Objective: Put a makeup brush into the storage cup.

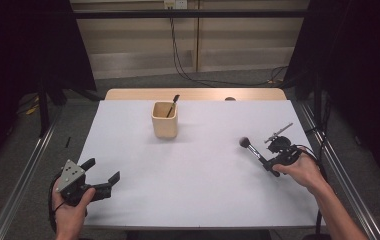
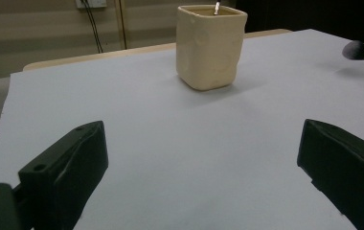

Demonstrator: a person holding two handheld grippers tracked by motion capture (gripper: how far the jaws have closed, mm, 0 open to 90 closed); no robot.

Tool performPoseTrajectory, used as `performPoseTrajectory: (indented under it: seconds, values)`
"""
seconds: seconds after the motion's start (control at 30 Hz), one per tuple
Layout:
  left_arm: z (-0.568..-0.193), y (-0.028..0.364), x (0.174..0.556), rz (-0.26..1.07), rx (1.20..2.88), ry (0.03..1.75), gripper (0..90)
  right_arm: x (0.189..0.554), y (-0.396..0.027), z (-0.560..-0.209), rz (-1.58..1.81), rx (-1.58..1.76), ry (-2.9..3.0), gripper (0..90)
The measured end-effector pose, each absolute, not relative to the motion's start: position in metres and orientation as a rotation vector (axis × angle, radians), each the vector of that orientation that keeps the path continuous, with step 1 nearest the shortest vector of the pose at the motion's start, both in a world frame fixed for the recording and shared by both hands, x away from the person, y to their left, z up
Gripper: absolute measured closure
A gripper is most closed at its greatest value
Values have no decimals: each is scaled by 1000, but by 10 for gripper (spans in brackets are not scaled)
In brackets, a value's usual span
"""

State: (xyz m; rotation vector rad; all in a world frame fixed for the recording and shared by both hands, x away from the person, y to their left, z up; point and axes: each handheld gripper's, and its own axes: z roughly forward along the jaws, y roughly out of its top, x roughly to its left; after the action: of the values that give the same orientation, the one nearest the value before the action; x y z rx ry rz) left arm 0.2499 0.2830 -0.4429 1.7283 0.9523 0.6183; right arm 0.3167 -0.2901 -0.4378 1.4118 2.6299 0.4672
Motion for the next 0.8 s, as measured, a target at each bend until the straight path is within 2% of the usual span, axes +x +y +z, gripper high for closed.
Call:
performPoseTrajectory:
  seconds: [0.8]
  values:
    - [-443, 282, 250, 619, 1735, 943, 33, 289, -296, -443, 782, 1418, 2427, 753]
